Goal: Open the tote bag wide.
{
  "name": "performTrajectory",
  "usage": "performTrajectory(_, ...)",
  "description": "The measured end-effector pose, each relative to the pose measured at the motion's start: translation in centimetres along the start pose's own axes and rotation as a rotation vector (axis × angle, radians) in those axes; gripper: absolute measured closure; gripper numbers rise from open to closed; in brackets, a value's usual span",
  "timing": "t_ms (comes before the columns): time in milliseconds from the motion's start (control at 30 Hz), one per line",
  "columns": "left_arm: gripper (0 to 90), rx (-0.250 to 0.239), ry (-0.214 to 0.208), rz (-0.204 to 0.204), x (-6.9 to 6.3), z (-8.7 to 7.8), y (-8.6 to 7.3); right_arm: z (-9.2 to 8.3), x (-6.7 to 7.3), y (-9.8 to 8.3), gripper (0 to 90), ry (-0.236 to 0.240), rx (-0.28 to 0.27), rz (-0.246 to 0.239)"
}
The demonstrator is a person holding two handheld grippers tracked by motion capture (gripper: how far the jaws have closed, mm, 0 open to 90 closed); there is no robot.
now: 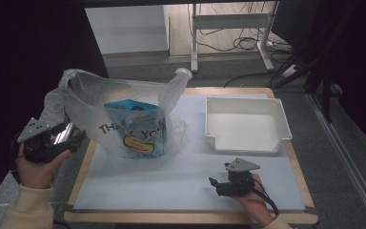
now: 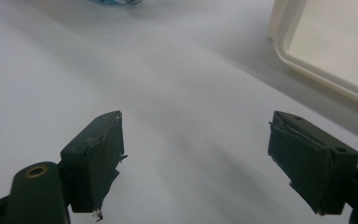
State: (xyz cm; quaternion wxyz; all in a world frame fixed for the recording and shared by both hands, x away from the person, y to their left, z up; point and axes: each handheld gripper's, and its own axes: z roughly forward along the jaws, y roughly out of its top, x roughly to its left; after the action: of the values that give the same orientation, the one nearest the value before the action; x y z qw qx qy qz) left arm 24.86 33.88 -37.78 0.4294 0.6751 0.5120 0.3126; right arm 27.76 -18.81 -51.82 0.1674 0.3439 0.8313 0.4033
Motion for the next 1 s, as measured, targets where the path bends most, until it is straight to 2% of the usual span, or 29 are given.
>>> performTrajectory(33, 24.4, 0.000, 0.000, 0.000, 0.0, 0.0, 0.0, 0.0, 0.0, 0.0, 18.5, 0.000, 0.000, 0.000)
performTrajectory(133, 24.7, 0.000, 0.010, 0.018, 0.2, 0.6, 1.3, 0.0, 0.0, 0.0, 18.4, 0.000, 0.004, 0.002)
performTrajectory(300, 28.1, -0.007, -0.009, 0.001, 0.6, 1.9, 2.6, 0.1, 0.0, 0.0, 18.5, -0.004, 0.007, 0.000)
performTrajectory(433, 41.7, -0.009, -0.019, 0.002, 0.5, 2.7, 2.9, 0.0, -0.1, 0.0, 18.5, -0.006, 0.009, 0.001)
performTrajectory(567, 59.2, -0.019, -0.053, 0.030, -0.6, 3.8, 3.0, -0.1, -0.1, 0.0, 18.5, -0.007, 0.010, 0.006)
performTrajectory(633, 69.4, -0.018, -0.061, 0.038, -1.0, 4.0, 3.1, -0.1, -0.2, 0.0, 18.5, -0.009, 0.008, 0.006)
performTrajectory(733, 79.5, -0.027, -0.072, 0.044, -1.4, 4.1, 3.1, -0.1, -0.2, 0.0, 18.5, -0.012, 0.006, 0.003)
performTrajectory(833, 84.6, -0.045, -0.080, 0.048, -1.6, 3.9, 3.1, -0.1, -0.2, 0.1, 18.5, -0.014, 0.004, 0.000)
performTrajectory(967, 86.4, -0.059, -0.094, 0.044, -1.6, 3.8, 2.9, -0.2, -0.2, 0.4, 20.9, -0.014, -0.001, -0.007)
performTrajectory(1000, 86.6, -0.066, -0.105, 0.037, -1.5, 3.8, 2.7, -0.3, -0.2, 0.8, 22.0, -0.007, -0.020, -0.010)
